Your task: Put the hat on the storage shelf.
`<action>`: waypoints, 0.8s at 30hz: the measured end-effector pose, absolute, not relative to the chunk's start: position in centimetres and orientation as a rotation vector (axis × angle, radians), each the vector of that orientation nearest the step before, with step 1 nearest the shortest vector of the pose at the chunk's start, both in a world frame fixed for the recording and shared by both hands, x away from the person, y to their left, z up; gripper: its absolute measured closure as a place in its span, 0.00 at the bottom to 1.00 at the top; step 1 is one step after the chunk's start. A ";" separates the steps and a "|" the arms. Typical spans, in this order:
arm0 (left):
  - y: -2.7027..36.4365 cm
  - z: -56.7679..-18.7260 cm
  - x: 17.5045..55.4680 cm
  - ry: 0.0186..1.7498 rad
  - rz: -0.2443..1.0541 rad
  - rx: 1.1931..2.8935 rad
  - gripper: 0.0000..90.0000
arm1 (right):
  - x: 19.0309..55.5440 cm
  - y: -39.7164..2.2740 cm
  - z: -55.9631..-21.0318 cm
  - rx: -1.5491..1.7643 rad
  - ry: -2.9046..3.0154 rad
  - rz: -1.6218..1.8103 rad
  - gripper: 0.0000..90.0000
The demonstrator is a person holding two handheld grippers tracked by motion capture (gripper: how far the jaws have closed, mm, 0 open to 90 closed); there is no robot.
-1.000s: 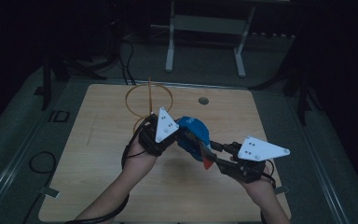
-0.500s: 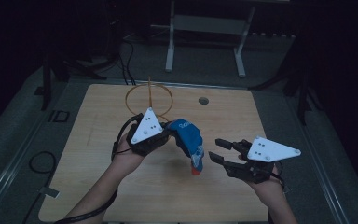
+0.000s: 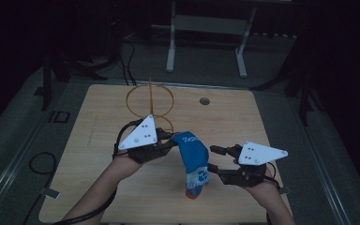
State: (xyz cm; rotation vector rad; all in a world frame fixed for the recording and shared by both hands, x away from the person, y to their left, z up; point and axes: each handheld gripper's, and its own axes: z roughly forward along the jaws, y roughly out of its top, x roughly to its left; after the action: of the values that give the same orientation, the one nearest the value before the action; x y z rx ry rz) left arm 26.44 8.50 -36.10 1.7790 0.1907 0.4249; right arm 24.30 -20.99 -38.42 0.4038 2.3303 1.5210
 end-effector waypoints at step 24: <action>9.1 -36.9 26.8 0.211 0.385 1.828 0.96 | 24.3 -21.5 -36.2 0.424 2.220 1.538 1.00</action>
State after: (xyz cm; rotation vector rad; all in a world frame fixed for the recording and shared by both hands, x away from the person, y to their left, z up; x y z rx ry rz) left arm 26.79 9.14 -36.94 1.8276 0.2107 0.3846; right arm 24.26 -21.50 -36.16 0.4240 2.2201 1.5380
